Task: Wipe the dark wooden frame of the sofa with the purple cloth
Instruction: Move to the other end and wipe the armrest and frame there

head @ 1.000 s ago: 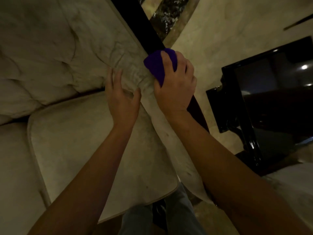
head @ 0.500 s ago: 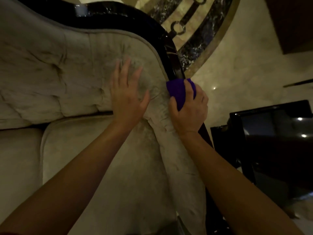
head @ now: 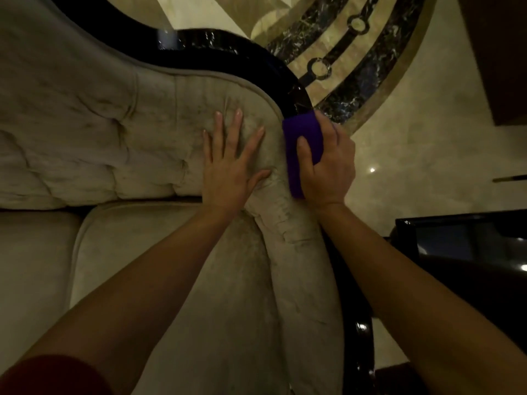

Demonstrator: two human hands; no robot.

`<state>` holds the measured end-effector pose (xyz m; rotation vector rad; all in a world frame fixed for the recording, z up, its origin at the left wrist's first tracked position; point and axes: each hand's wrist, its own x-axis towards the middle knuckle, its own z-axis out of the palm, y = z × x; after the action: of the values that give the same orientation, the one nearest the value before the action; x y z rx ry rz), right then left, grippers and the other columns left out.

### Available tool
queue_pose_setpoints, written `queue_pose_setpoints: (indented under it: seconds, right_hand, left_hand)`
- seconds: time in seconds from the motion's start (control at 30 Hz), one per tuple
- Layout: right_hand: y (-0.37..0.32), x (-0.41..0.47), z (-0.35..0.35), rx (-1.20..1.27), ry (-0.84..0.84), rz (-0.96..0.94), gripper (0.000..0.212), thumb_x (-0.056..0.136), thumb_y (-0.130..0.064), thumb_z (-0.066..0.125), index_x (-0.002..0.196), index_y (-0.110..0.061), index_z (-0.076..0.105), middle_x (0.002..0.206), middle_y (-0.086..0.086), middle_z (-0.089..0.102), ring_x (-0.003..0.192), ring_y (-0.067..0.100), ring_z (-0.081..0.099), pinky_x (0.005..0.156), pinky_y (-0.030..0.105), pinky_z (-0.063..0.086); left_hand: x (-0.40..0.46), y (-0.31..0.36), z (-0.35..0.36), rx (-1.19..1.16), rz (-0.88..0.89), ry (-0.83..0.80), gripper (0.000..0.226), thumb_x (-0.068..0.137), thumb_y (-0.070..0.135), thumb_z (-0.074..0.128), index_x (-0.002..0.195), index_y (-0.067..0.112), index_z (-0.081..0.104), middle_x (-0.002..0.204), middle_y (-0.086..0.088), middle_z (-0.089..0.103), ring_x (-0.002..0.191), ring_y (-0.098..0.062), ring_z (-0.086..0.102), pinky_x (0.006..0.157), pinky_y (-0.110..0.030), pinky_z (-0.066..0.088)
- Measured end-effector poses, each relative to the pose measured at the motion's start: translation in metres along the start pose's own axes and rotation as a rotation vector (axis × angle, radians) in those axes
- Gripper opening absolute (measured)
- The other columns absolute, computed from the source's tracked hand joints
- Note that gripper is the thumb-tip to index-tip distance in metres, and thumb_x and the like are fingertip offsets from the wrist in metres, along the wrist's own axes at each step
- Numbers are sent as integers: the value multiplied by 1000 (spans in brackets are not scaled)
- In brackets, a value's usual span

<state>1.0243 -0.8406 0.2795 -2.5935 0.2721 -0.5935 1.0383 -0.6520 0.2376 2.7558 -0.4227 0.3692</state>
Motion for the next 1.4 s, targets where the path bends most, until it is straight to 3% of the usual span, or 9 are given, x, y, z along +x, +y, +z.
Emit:
queue_pose_setpoints:
  seconds: [0.2,0.33,0.43,0.87,0.97,1.07,1.17,1.27,1.4]
  right_hand:
    - [-6,55,7,-13,-69,-274,57,101,-51,55,150,-25,45,134,10,59,118,25,56,90,38,51]
    - [-12,78,2,165,-234,-240,56,100,-50,57,149,-26,49,133,1,59,117,17,56,94,33,49]
    - [-26,105,-5,338,-341,-199,48,99,-45,63,144,-28,56,127,-10,60,115,13,61,100,42,53]
    - [-182,191,53,-11,-682,-688,62,88,-79,53,138,-44,61,138,-10,64,124,20,59,92,38,49]
    - [-220,179,75,72,-690,-639,51,101,-63,37,127,-34,69,118,-1,72,107,24,65,87,44,52]
    - [-250,156,94,319,-570,-453,50,104,-47,24,89,-25,66,88,4,69,86,26,64,80,50,50]
    - [-256,145,101,417,-418,-317,54,104,-43,26,92,-12,68,87,5,71,83,25,64,72,45,48]
    - [-259,144,97,405,-461,-246,56,105,-46,27,100,-15,73,94,5,74,88,24,65,74,43,48]
    - [-261,147,93,331,-513,-255,56,102,-53,21,85,-17,60,92,7,69,88,27,62,70,41,42]
  left_hand:
    - [2,-4,15,-45,8,43,77,93,58,65,157,26,38,167,-18,24,154,-49,14,120,-70,16]
    - [2,-9,25,-48,40,87,77,92,62,64,155,27,37,167,-15,23,152,-49,16,120,-71,16]
    - [2,-10,31,-51,51,106,77,92,63,63,155,28,35,165,-14,19,152,-48,15,122,-69,11]
    - [0,-14,34,-81,45,81,78,92,64,61,157,31,34,169,-9,17,158,-39,2,123,-68,9]
    - [2,-14,29,-119,53,86,75,94,60,59,156,28,33,169,-10,21,157,-39,5,124,-67,8]
    - [2,-14,23,-144,69,39,61,93,55,51,140,16,53,156,-16,45,151,-44,20,123,-66,10]
    - [-3,-14,17,-120,112,-24,54,91,49,48,117,7,71,137,-20,59,144,-47,29,125,-63,3]
    - [-14,-33,-7,-182,219,-20,43,93,34,61,130,11,57,152,-17,42,149,-45,28,123,-64,16]
    - [-20,-68,-65,-216,302,-99,62,97,27,61,153,20,35,165,-14,32,151,-38,33,116,-59,35]
